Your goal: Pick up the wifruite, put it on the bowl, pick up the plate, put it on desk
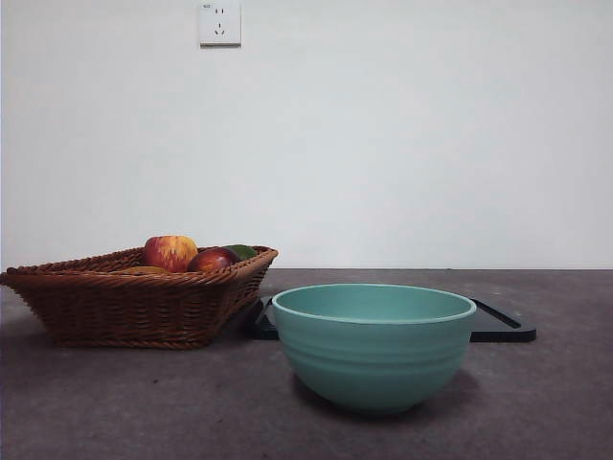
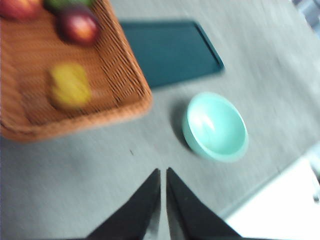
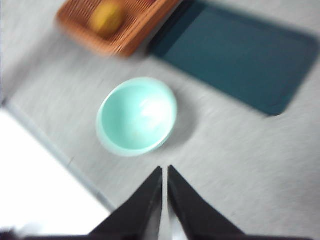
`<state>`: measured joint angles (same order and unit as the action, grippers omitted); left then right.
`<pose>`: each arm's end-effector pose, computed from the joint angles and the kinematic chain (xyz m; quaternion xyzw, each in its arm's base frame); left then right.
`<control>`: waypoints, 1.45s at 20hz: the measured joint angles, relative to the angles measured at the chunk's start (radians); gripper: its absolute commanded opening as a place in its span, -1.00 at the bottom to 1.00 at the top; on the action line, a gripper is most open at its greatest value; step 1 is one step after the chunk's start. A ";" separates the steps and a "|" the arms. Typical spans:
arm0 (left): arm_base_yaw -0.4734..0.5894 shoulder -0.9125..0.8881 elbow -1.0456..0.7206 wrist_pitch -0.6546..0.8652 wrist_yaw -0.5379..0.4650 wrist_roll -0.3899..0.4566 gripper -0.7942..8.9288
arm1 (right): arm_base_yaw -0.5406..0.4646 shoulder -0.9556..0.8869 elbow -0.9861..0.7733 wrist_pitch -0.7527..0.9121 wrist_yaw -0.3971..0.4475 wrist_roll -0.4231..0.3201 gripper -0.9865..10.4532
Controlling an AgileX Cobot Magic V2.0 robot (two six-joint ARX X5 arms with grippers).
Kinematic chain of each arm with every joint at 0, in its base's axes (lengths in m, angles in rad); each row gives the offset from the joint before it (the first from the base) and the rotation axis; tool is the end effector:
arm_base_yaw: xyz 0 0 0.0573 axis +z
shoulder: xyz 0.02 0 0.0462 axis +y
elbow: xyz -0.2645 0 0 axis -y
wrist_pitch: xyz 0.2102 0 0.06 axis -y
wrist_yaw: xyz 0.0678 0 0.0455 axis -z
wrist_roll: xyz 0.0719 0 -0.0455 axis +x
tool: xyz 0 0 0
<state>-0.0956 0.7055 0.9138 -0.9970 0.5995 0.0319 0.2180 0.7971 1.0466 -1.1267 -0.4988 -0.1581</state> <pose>0.0972 -0.0501 0.2870 -0.0819 0.3670 -0.3203 0.8695 0.0978 0.0569 0.3021 -0.0077 0.3941 0.3498 0.8499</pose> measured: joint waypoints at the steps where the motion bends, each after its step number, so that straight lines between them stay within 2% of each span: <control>1: -0.008 0.000 0.000 -0.008 0.000 0.009 -0.81 | 0.021 0.000 0.000 -0.005 0.000 -0.006 -0.82; 5: -0.021 0.000 0.000 -0.007 0.000 0.022 -0.76 | 0.058 -0.001 0.000 -0.008 -0.001 -0.018 -0.82; 6: -0.021 0.000 0.000 -0.007 0.000 0.023 -0.69 | 0.058 -0.001 0.000 -0.009 -0.001 -0.017 -0.78; 9: -0.021 0.000 0.000 -0.007 0.000 0.021 0.03 | 0.058 -0.001 0.000 -0.010 -0.001 0.013 -0.17; 10: -0.021 0.000 0.000 -0.006 0.000 0.019 0.12 | 0.058 -0.001 0.000 -0.010 -0.001 0.022 -0.14; 20: -0.055 0.073 0.004 0.119 -0.002 -0.039 0.12 | 0.058 -0.001 0.000 -0.010 -0.001 0.044 -0.14; 29: -0.119 0.309 0.156 0.160 -0.127 -0.049 0.12 | 0.058 -0.001 0.000 -0.006 0.002 0.061 -0.14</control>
<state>-0.2150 1.0149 1.0695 -0.8368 0.4728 -0.0170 0.2760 0.7963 1.0466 -1.1328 -0.4973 -0.0967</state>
